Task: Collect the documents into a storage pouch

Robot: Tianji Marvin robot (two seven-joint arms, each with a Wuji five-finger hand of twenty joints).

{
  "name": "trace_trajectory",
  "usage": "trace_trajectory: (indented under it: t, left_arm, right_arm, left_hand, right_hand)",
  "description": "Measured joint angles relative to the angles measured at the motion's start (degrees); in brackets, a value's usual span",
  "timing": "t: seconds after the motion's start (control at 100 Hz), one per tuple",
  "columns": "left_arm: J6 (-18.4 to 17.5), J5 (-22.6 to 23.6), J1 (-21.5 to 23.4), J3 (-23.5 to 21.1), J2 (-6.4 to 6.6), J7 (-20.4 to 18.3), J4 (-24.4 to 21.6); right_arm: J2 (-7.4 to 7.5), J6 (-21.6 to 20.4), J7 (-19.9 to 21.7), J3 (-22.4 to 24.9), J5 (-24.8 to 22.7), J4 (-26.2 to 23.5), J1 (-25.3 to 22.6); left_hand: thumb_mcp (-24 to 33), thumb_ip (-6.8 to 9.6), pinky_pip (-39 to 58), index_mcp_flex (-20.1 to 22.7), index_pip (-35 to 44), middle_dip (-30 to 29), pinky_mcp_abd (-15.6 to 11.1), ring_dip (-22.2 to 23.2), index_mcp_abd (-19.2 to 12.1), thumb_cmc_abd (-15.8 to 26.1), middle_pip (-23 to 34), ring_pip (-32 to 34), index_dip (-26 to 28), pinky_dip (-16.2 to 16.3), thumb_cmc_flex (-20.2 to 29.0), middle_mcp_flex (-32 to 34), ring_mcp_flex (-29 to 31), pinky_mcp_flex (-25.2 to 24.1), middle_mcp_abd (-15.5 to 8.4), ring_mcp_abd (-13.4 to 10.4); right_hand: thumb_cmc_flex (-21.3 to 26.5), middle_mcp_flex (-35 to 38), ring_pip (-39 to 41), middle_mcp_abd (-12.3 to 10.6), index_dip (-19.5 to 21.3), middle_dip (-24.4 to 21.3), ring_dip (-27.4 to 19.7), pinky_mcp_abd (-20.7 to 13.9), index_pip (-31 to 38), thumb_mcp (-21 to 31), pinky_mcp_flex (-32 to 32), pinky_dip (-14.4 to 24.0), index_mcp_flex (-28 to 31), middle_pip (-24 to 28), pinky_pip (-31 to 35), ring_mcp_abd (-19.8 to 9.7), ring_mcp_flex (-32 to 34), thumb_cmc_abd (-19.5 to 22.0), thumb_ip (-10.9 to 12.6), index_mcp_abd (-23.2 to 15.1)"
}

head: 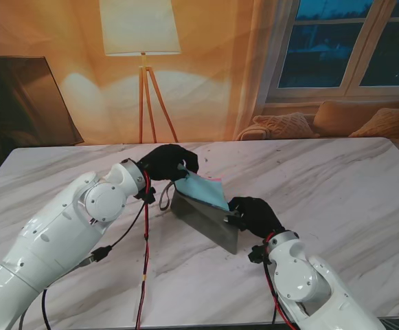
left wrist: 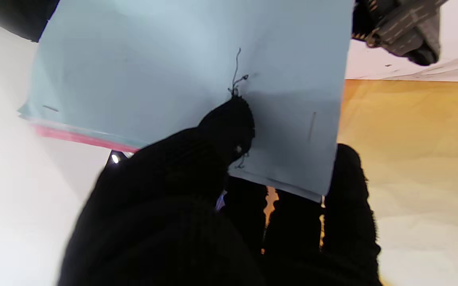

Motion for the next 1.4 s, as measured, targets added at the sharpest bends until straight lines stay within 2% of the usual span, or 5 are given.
trace_trajectory:
  t: [0.23, 0.42, 0.93, 1.23, 1.4]
  left_arm:
    - [0.21, -0.81, 0.19, -0.21, 0.21, -0.12, -0.32]
    - [0.38, -1.66, -0.34, 0.71, 0.21, -0.23, -0.14]
    - [-3.82, 0.25, -1.04, 1.95, -1.44, 8.2, 1.73]
    - [-4.14, 0.06, 0.51, 0.43, -1.37, 6.64, 0.02]
    - [-3.96, -0.29, 0.76, 0.08, -0.58, 3.3, -0.52]
  right_arm:
    - [0.0, 0.48, 0.05, 0.04, -0.64, -0.02, 0.07]
    - [0.0, 1.91, 0.23, 0.04, -0.41, -0.07, 0.26]
    - [-0.03, 3.06, 3.01, 1.13, 5.67, -1.31, 0.02]
    - [0.47, 1.57, 6.88, 2.04, 10.31, -1.89, -0.38]
    - [0.58, 1.52, 7.13, 2.3, 9.57, -2.06, -0.74]
  left_hand:
    - [1.6, 0.03, 2.83, 0.18, 1.27, 5.23, -0.11, 6.68, -2.15, -0.49, 7.0, 8.6, -1.16, 6.73, -1.19, -2.75, -1.76, -0.08, 0.93, 0.03]
    - [3.18, 0.03, 7.81, 0.18, 1.39, 5.38, 0.04, 3.15, -2.2, -0.55, 8.54, 18.7, -0.14, 11.92, -1.82, -4.84, 0.87, 7.58, 2.35, -0.71]
    - [3.0, -0.01, 8.99, 0.31, 3.19, 6.96, -2.15, 0.6, -3.57, -0.59, 11.03, 22.43, 12.47, 10.44, -0.9, -5.83, 1.96, 8.02, 2.95, -3.63]
    - [3.67, 0.24, 8.41, 0.36, 4.48, 6.98, -2.78, 0.99, -3.7, -0.49, 11.05, 20.87, 13.88, 7.7, -0.29, -5.83, 1.96, 8.01, 2.29, -4.22]
    - [4.44, 0.24, 8.41, 1.05, 1.49, 6.98, -2.22, 0.13, -2.84, -0.45, 10.61, 18.82, -0.26, 6.35, -0.33, -5.72, 1.97, 7.86, 1.48, -3.5]
  right_hand:
    - [4.74, 0.02, 0.0, -0.23, -1.93, 0.44, 0.0, 0.0, 1.64, 0.0, 0.0, 0.1, -0.14, 0.05, 0.0, 0.0, 0.0, 0.0, -0.43, -0.75]
    - [11.0, 0.05, 0.0, -0.27, -2.64, 1.31, 0.0, 0.02, 3.64, -0.1, 0.4, 0.34, -0.77, -0.23, 0.16, 0.0, 0.0, 1.73, -1.08, -0.66]
    - [18.31, 2.44, 6.42, 0.38, -1.38, 2.02, 1.29, 0.54, -0.11, -2.8, 5.89, 1.14, 3.84, -1.79, 4.7, -0.05, 4.1, 3.45, -1.06, -0.7]
    - [18.9, 2.58, 8.67, 1.3, -0.43, 2.16, 1.4, 0.54, -1.57, -2.8, 6.89, 1.88, 5.65, -1.81, 6.08, -0.35, 6.16, 3.4, -0.89, 0.77]
    - [18.92, 2.57, 8.69, 1.36, -0.16, 2.17, 1.4, 0.54, -1.57, -2.8, 6.89, 1.95, 5.92, -1.81, 6.13, -0.35, 6.16, 3.4, -0.87, 0.83]
